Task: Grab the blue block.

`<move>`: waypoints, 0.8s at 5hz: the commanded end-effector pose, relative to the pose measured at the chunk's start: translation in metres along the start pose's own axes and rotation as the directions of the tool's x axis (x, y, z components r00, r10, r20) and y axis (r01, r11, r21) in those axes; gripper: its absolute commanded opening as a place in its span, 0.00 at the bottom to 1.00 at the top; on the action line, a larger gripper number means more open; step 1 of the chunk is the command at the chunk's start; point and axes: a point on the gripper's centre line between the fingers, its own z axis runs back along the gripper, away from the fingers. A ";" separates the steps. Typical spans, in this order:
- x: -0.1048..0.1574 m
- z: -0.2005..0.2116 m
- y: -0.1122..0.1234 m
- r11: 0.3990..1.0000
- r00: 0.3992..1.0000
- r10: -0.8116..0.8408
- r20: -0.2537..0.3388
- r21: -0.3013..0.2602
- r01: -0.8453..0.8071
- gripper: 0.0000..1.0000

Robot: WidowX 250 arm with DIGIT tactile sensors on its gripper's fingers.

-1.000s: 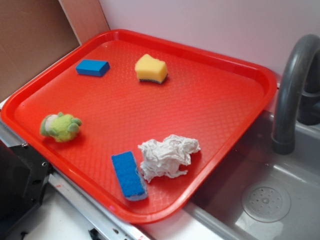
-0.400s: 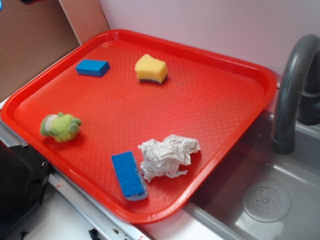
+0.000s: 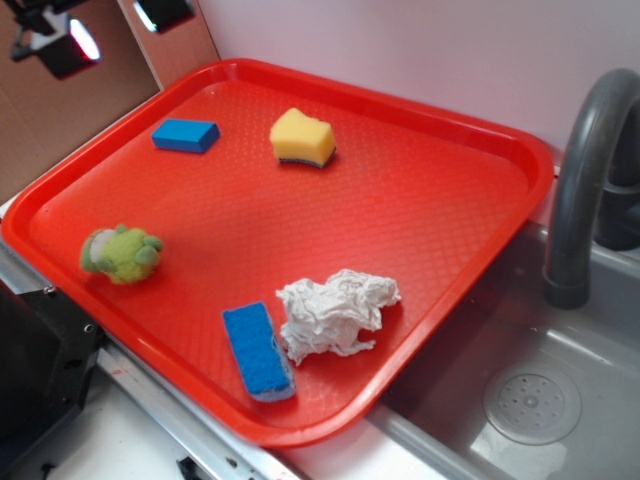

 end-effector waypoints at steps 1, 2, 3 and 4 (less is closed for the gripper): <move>0.057 -0.043 0.003 0.873 0.872 0.487 0.054 0.009 -0.488 1.00; 0.071 -0.066 0.010 0.730 0.730 0.670 0.135 0.065 -0.681 1.00; 0.074 -0.082 0.020 0.555 0.565 0.803 0.188 0.108 -0.825 1.00; 0.069 -0.096 0.024 0.558 0.573 0.788 0.225 0.135 -0.819 1.00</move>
